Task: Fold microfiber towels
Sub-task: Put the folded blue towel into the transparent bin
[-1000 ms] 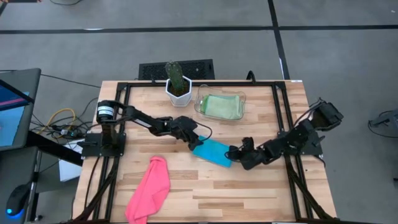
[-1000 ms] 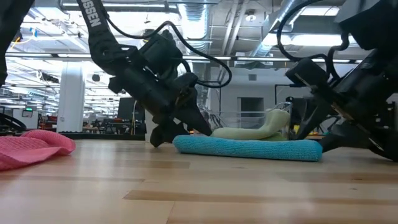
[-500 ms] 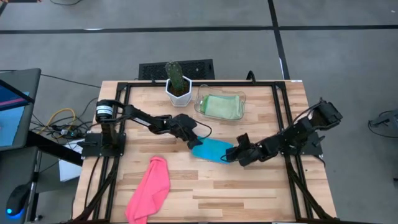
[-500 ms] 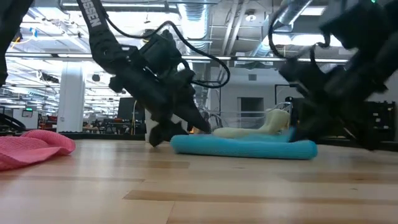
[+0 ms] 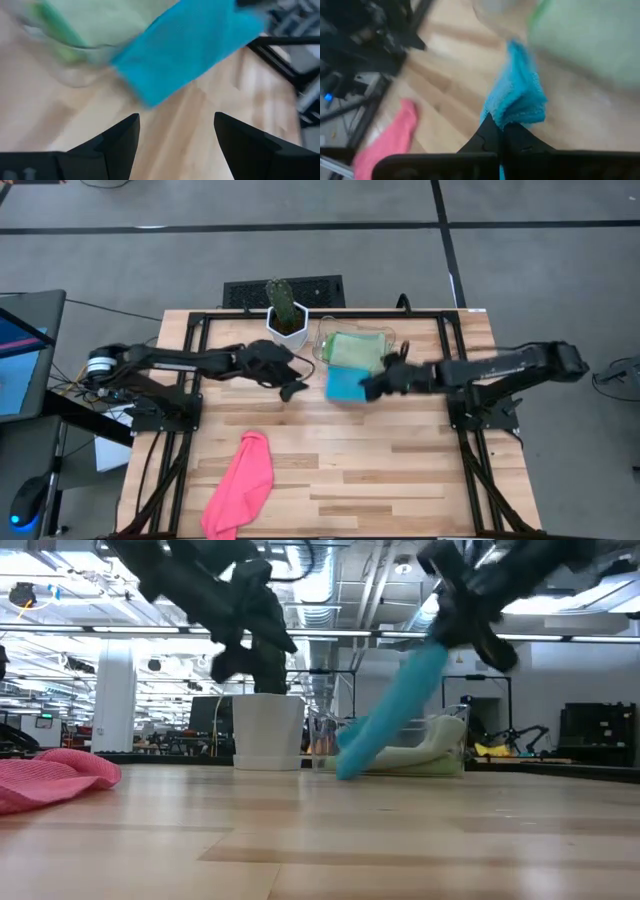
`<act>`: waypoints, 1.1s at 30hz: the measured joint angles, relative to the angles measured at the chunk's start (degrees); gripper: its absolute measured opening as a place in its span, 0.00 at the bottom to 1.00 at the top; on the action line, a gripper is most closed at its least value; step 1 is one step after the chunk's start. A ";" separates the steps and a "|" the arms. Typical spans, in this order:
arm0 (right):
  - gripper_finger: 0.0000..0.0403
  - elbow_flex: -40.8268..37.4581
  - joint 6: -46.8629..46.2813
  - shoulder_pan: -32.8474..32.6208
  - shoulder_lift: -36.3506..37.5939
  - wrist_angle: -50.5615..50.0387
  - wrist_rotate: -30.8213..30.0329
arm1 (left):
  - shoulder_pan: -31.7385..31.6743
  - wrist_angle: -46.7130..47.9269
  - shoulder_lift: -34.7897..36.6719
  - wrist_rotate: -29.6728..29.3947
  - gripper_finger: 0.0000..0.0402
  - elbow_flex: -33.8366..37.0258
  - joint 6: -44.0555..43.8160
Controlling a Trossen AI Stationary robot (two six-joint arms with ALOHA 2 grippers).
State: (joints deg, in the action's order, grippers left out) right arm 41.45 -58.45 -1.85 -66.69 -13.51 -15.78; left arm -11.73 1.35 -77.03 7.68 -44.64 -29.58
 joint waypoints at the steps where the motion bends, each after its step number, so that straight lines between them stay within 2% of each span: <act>1: 0.04 1.85 2.18 2.18 0.81 -1.35 1.26 | -0.04 1.99 1.81 -1.82 0.62 0.00 0.22; 6: 0.04 14.06 11.60 11.47 1.59 -6.67 5.96 | -0.06 6.20 7.31 -6.60 0.62 -0.01 0.65; 10: 0.04 22.36 16.56 17.44 -0.29 -10.98 7.74 | -0.06 7.29 9.31 -6.91 0.62 -0.17 1.34; 13: 0.04 25.57 18.36 20.62 -2.44 -12.40 9.77 | -0.06 9.08 9.90 -6.96 0.62 0.04 2.08; 22: 0.04 26.75 18.46 24.48 -10.98 -7.63 17.12 | -0.17 10.85 9.92 -6.94 0.62 -0.04 4.37; 33: 0.04 26.86 18.00 24.62 -11.85 -9.71 16.73 | -0.37 11.86 9.92 -6.97 0.62 -0.04 4.98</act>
State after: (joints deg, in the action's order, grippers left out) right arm 68.31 -40.45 22.77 -78.55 -23.22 0.95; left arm -12.10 13.21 -67.11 0.71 -44.69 -24.60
